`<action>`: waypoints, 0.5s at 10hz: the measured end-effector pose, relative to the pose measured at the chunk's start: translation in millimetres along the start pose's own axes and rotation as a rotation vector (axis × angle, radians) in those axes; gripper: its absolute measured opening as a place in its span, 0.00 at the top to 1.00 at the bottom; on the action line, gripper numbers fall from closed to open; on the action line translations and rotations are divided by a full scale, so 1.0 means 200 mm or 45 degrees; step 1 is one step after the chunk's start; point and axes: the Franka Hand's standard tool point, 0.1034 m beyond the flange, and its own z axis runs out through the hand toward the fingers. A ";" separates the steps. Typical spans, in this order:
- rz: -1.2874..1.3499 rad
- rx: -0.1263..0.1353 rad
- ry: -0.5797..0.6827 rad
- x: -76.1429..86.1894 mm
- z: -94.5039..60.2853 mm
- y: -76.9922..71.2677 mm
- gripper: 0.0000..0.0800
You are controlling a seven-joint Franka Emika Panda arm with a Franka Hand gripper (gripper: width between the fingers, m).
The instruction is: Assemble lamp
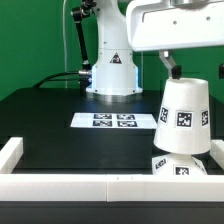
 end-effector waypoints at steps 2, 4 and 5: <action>-0.008 -0.056 -0.076 -0.02 -0.03 -0.01 0.13; 0.038 -0.143 -0.128 -0.03 0.01 -0.06 0.13; 0.059 -0.139 -0.112 -0.03 0.03 -0.07 0.13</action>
Offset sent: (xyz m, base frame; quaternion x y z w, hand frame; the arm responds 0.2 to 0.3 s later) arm 0.0111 0.0233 -0.0068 -0.1040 -0.0680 0.0414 0.9914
